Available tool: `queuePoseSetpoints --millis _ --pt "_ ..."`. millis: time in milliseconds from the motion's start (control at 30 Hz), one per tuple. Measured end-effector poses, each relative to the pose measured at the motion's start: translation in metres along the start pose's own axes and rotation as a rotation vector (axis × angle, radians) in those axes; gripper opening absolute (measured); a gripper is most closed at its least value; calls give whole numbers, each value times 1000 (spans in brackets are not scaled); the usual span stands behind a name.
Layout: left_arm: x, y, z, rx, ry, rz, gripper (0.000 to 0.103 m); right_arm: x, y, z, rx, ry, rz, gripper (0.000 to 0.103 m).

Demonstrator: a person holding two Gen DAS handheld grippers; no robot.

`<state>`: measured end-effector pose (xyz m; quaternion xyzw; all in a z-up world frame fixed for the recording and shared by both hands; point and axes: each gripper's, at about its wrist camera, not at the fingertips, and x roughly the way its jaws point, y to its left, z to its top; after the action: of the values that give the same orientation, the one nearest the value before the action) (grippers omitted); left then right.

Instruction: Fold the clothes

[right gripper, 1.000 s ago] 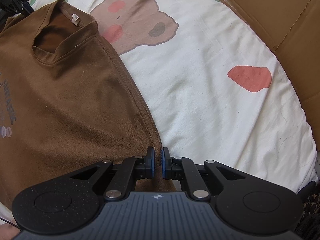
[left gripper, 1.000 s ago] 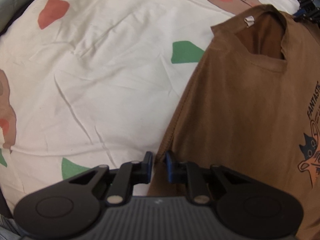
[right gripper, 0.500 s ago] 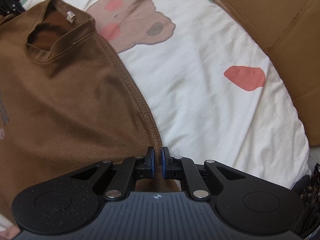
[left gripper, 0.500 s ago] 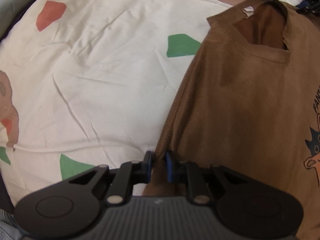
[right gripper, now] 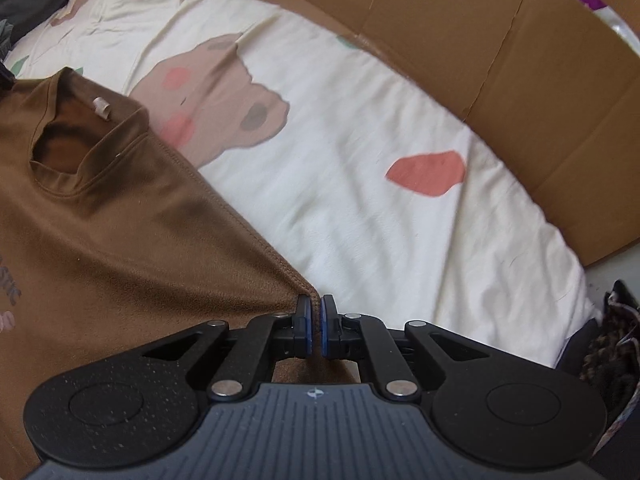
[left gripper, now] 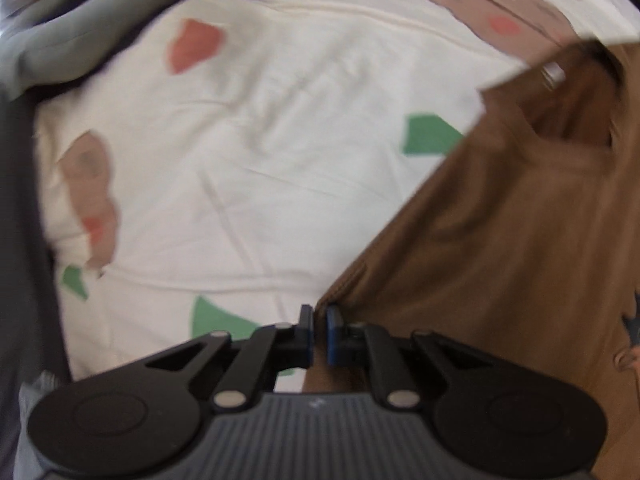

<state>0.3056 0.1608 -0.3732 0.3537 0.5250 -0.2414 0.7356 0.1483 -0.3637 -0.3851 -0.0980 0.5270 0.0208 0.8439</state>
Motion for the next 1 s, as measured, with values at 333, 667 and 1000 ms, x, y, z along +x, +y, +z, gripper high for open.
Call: queuePoseSetpoints --millis 333,667,1000 --pt "-16 15 0 -58 -79 74 6 -9 7 8 3 -68 -72 2" --pt "-17 28 14 -79 -164 161 6 -9 11 34 -18 -123 -172 2" --pt "-19 41 18 -108 -208 215 6 -9 15 62 -23 -166 -255 2"
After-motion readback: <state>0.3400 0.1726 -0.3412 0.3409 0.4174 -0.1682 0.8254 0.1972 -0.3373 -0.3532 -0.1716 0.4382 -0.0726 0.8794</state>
